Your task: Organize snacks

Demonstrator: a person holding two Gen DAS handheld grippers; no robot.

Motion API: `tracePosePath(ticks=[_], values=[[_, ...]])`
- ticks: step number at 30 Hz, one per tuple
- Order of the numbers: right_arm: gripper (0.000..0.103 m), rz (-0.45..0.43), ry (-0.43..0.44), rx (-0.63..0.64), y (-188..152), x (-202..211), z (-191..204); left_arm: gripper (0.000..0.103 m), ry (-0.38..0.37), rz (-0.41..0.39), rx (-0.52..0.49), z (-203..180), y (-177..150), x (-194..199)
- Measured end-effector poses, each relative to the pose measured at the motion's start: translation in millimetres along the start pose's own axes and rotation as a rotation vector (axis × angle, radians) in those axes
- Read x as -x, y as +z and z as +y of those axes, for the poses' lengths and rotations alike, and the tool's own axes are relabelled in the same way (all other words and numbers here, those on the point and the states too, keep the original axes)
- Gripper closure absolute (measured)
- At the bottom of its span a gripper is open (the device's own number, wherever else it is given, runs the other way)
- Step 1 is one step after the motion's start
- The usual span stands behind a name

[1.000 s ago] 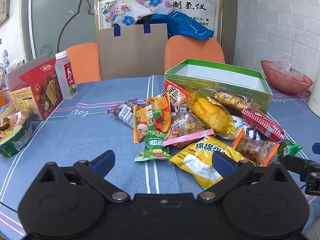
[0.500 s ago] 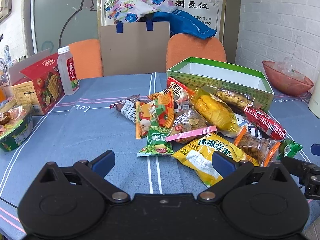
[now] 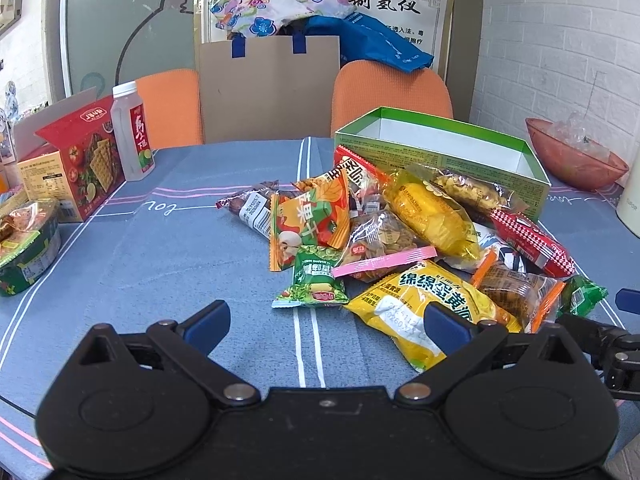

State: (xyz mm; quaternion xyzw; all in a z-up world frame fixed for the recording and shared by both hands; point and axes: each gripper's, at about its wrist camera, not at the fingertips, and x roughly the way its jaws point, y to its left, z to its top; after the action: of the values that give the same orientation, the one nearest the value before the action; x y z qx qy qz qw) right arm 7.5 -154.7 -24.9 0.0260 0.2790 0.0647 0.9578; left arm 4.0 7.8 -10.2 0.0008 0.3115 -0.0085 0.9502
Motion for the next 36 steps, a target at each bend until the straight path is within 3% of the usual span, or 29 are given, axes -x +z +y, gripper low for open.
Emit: tracePosePath(ticks=[19, 22, 26, 29, 33, 36], values=[[0.0, 0.014, 0.017, 0.018, 1.1, -4.8, 7.2, 0.0, -0.016, 0.009, 0.004, 4.0, -0.3, -3.6], [0.0, -0.014, 0.087, 0.048, -0.5, -0.5, 10.3, 0.0, -0.089, 0.0, 0.016, 20.2, 3.7, 1.7], [0.0, -0.033, 0.306, 0.132, -4.9, 1.6, 26.4, 0.0, -0.21, -0.032, 0.107, 48.2, 6.0, 13.9], [0.0, -0.032, 0.409, 0.155, -1.2, -8.5, 40.0, 0.0, -0.286, -0.02, 0.164, 56.5, 6.8, 16.3], [0.0, -0.029, 0.469, 0.224, 8.4, -30.9, 51.7, 0.0, -0.362, 0.029, 0.206, 56.2, 5.5, 8.9], [0.0, 0.032, 0.438, 0.237, 8.9, -52.9, 51.6, 0.0, -0.427, 0.091, 0.227, 50.8, 2.7, -6.9]])
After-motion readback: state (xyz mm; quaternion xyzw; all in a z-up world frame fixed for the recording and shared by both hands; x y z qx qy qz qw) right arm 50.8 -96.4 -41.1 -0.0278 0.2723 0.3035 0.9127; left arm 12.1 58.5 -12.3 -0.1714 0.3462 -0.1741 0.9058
